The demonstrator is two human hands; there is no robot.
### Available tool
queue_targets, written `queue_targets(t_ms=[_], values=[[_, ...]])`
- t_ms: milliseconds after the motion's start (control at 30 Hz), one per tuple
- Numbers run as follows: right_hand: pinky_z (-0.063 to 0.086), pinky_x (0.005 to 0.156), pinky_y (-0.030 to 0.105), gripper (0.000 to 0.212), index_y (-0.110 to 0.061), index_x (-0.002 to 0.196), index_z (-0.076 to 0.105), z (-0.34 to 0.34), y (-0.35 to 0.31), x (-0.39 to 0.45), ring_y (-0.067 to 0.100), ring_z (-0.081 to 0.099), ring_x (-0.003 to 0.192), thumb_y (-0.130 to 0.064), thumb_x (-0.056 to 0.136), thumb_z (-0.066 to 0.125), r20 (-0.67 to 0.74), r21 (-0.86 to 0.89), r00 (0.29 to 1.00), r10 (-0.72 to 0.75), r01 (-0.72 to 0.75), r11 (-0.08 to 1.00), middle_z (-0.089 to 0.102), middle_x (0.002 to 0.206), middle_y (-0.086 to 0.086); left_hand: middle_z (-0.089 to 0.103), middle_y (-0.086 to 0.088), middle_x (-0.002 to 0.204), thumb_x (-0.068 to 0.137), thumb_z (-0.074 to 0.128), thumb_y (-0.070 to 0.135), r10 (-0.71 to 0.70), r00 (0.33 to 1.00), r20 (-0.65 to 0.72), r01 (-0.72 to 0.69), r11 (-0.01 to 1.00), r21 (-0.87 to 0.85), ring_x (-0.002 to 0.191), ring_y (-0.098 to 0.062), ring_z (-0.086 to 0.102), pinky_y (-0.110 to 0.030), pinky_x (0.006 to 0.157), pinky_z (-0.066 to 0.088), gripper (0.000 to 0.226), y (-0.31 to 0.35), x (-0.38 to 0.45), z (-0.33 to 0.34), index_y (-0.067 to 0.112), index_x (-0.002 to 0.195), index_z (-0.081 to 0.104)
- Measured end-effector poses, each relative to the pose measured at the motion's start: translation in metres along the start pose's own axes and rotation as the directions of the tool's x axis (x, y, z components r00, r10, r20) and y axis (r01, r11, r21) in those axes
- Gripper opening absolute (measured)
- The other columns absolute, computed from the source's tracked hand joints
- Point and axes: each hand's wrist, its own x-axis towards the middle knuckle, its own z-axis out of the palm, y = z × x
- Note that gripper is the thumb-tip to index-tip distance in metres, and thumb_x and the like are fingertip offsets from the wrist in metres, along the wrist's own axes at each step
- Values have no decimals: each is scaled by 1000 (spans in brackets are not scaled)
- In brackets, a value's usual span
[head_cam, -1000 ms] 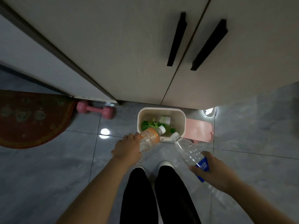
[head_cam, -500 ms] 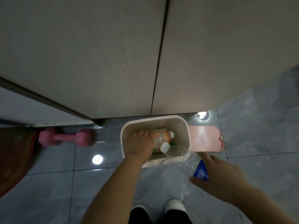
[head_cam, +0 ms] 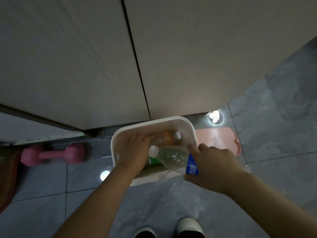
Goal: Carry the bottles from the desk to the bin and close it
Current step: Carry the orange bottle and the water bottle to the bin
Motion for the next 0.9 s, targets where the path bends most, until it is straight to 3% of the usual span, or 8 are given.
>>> queue_targets(t_ms=[100, 233, 367, 400, 467, 567, 767, 900], values=[[49, 86, 39, 79, -21, 139, 25, -6, -10, 10, 27, 58, 110, -62, 78, 55, -6, -9, 999, -42, 42, 999, 50, 132, 6, 51, -6, 131, 91, 44, 5, -90, 994, 57, 86, 994, 61, 115, -22, 51, -31, 97, 41, 41, -7, -13, -16, 16, 130, 44], [45, 96, 43, 79, -16, 140, 28, -2, -30, 34, 30, 51, 122, -57, 79, 58, 15, -30, 995, -103, 104, 994, 45, 139, 10, 50, -5, 133, 92, 43, 11, -141, 990, -26, 141, 990, 2, 109, -20, 54, -30, 92, 44, 40, -10, -30, -32, 22, 130, 43], [31, 108, 51, 72, -13, 139, 33, 10, -45, 63, 34, 38, 132, -51, 83, 57, 27, -167, 986, -166, 168, 972, 40, 144, 14, 55, -4, 126, 96, 36, 22, -153, 988, -2, 153, 988, -25, 94, -12, 55, -4, 67, 45, 32, -18, -39, -24, 28, 126, 47], [28, 111, 54, 71, -13, 139, 33, 14, -47, 69, 35, 37, 133, -50, 83, 56, 24, -196, 984, -176, 177, 964, 40, 144, 15, 53, -3, 130, 96, 37, 20, -156, 988, 5, 157, 988, -17, 97, -11, 54, -2, 69, 44, 36, -19, -40, -22, 28, 131, 42], [23, 112, 57, 70, -13, 139, 34, 21, -52, 78, 37, 35, 134, -51, 84, 55, 28, -253, 980, -196, 197, 947, 41, 144, 15, 47, -4, 138, 93, 41, 13, -198, 980, 11, 199, 979, -42, 110, -16, 52, -14, 84, 43, 47, -18, -43, -20, 24, 138, 34], [22, 110, 58, 68, -13, 136, 37, 28, -59, 86, 37, 37, 130, -51, 83, 55, -13, -302, 967, -255, 239, 923, 45, 140, 15, 46, -5, 139, 93, 38, 11, -235, 972, 1, 234, 968, -88, 111, -17, 50, -23, 89, 38, 47, -18, -44, -15, 21, 138, 35], [22, 111, 54, 66, -20, 137, 37, 26, -68, 89, 33, 40, 130, -53, 82, 55, -111, -176, 944, -310, 289, 941, 47, 139, 9, 50, -11, 134, 91, 43, 10, -225, 974, -11, 222, 969, -111, 115, -26, 53, -24, 86, 37, 42, -15, -47, -10, 15, 133, 43], [22, 114, 52, 47, -19, 131, 43, 27, -62, 81, 30, 41, 130, -36, 89, 53, -145, -82, 948, -282, 273, 959, 50, 136, 8, 47, -9, 137, 93, 39, 13, -207, 978, -4, 206, 972, -115, 115, -24, 52, -28, 90, 40, 44, -11, -51, -8, 18, 136, 39]])
